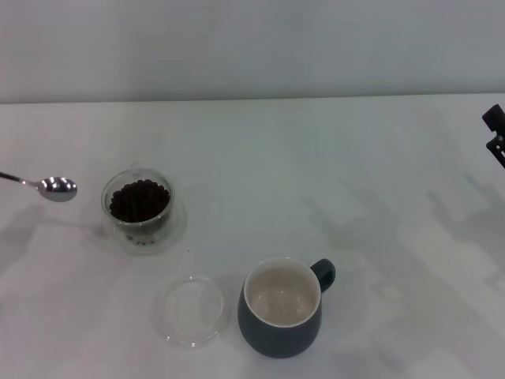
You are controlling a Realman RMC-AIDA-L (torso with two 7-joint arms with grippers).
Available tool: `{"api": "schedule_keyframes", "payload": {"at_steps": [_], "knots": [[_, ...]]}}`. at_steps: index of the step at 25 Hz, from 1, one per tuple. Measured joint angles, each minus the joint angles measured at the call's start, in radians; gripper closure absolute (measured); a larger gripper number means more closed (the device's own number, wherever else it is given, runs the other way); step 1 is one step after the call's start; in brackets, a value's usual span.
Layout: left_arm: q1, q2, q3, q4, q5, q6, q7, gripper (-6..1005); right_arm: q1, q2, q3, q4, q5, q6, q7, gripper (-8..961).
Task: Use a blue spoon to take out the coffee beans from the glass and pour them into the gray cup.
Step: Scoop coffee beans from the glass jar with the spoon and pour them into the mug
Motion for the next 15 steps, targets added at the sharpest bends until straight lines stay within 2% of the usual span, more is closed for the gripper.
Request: {"api": "schedule_keyframes", "payload": {"at_steps": [7,12,15], "knots": [[-0.078,0.071,0.001,0.026,0.071,-0.086,-0.074,873,-0.006,0.005,-0.005,0.0,-0.003,-0.011,0.0,174],[-0.148,0.095,0.002,0.076,0.171,-0.163,-0.113,873,-0.008,0.006,-0.008,0.0,-0.005,-0.012,0.0,174],[-0.18,0.1,0.002,0.078,0.219,-0.196,-0.127,872,-0.008,0.006,-0.016,0.0,-0.006,-0.012,0.0,174]]}}
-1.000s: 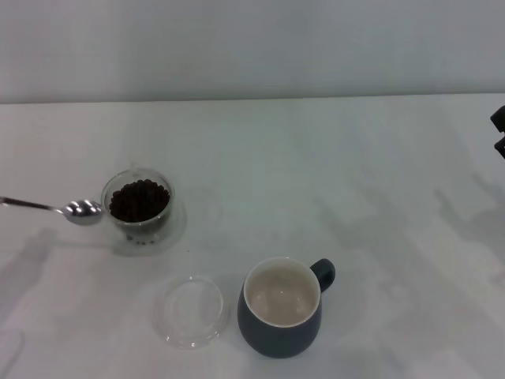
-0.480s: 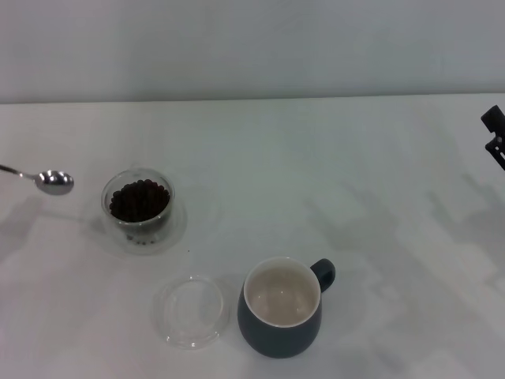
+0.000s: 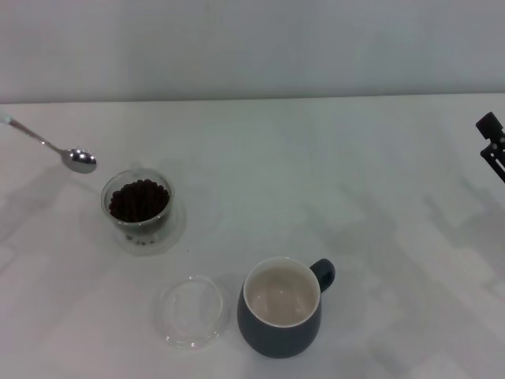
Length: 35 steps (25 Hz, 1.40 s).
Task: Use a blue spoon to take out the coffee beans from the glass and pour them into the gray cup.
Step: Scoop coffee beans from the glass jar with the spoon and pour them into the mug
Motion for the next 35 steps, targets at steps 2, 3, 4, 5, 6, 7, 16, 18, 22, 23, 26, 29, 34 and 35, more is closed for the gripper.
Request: {"api": "schedule_keyframes", "payload": {"at_steps": [2,3,4,5,6,7,16,18,22,23,26,29,34,35], "knots": [[-0.019,0.006,0.0,0.004,0.03,-0.02,-0.01,872,0.0,0.0,-0.004,0.0,0.0,0.0,0.0,174],[-0.03,0.009,0.0,0.006,0.047,-0.03,-0.016,872,0.0,0.001,-0.005,0.0,-0.001,0.0,0.0,174],[-0.039,0.01,0.0,0.008,0.062,-0.037,-0.021,872,0.0,0.001,-0.005,0.0,-0.001,0.0,0.0,174],[-0.05,0.012,0.0,0.009,0.077,-0.045,-0.025,872,0.0,0.001,-0.006,0.0,-0.001,-0.001,0.0,174],[-0.057,0.013,0.0,0.011,0.091,-0.052,-0.028,872,0.0,0.001,-0.006,0.0,-0.001,-0.001,0.0,174],[-0.062,0.013,0.0,0.014,0.101,-0.059,-0.031,873,0.0,0.001,-0.006,0.0,-0.001,-0.001,0.0,174],[-0.111,0.004,0.0,0.024,0.207,-0.138,-0.07,872,0.006,0.001,-0.008,0.0,-0.001,0.0,-0.001,174],[-0.117,0.003,0.0,0.024,0.218,-0.151,-0.076,872,0.007,0.001,-0.008,0.0,-0.001,0.006,-0.001,174],[-0.135,0.001,0.002,0.024,0.242,-0.161,-0.081,872,0.008,0.002,-0.007,0.0,0.0,0.014,-0.001,174],[-0.141,0.0,0.005,0.024,0.25,-0.163,-0.081,872,0.009,0.002,-0.006,0.0,0.0,0.016,-0.001,174],[-0.159,-0.009,0.01,0.037,0.288,-0.167,-0.079,872,0.009,0.002,-0.004,0.0,0.003,0.022,-0.001,174],[-0.176,-0.021,0.011,0.063,0.342,-0.173,-0.079,872,0.009,0.002,-0.002,0.0,0.004,0.023,-0.002,174],[-0.193,-0.025,0.01,0.079,0.387,-0.18,-0.075,873,0.009,0.002,0.002,0.0,0.009,0.024,-0.002,174],[-0.193,-0.026,0.011,0.084,0.394,-0.182,-0.074,873,0.01,0.002,0.002,0.0,0.009,0.024,-0.002,174]]}}
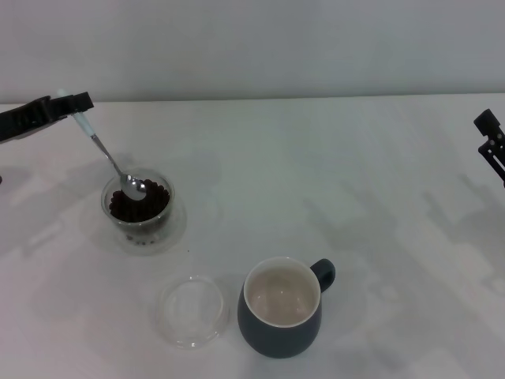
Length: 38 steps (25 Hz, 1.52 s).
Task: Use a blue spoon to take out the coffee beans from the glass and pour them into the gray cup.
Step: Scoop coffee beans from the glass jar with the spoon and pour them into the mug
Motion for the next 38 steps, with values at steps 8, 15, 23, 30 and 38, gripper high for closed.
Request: {"api": "schedule_keyframes", "payload": {"at_steps": [8,15,23,30,38], "knots": [[0.007,-0.034,0.003,0.084,0.088,-0.038,0.02,873,0.002,0.0,0.0,-0.008,0.001,0.016,0.0,175],[0.007,-0.059,0.002,0.093,0.113,-0.11,0.03,873,0.002,0.0,0.0,-0.024,0.001,0.034,0.0,175],[0.01,-0.073,-0.015,0.082,0.101,-0.141,0.012,872,0.002,0.0,0.0,-0.025,0.001,0.037,0.004,175],[0.024,-0.094,-0.073,0.066,0.1,-0.14,-0.071,872,0.004,0.0,0.0,-0.025,0.001,0.037,0.003,175],[0.08,-0.102,-0.076,0.056,0.044,-0.143,-0.18,872,0.006,0.0,0.0,-0.025,-0.001,0.038,0.002,175]]}}
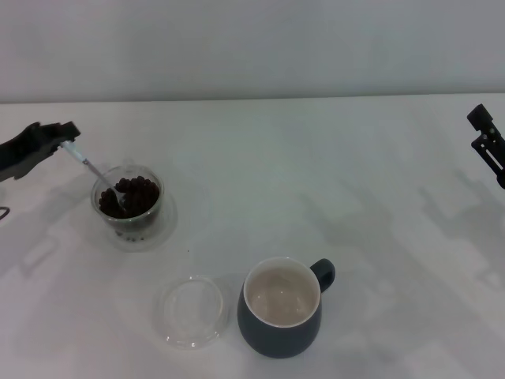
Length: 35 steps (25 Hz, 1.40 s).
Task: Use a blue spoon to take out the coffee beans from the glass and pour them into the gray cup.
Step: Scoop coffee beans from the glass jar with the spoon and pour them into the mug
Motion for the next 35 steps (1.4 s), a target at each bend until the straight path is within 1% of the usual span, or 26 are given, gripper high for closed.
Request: {"api": "schedule_keyframes", "payload": {"at_steps": [10,16,23,30,35], "knots": [[0.084,0.0,0.0,-0.006,-0.139,0.024,-0.017,872,0.003,0.0,0.0,-0.008,0.002,0.0,-0.002,175],[0.105,-0.001,0.0,-0.02,-0.193,0.051,-0.022,872,0.004,0.0,0.0,-0.018,0.002,0.016,-0.002,175],[0.111,-0.001,0.0,-0.049,-0.249,0.104,-0.022,873,0.005,-0.002,0.0,-0.026,-0.005,0.025,-0.002,175],[0.136,0.0,-0.002,-0.066,-0.31,0.161,-0.022,873,0.006,-0.001,0.0,-0.027,-0.006,0.023,-0.002,175],[0.139,-0.006,0.0,-0.062,-0.317,0.197,-0.004,873,0.006,-0.002,-0.001,-0.038,-0.006,0.024,-0.007,175]]}}
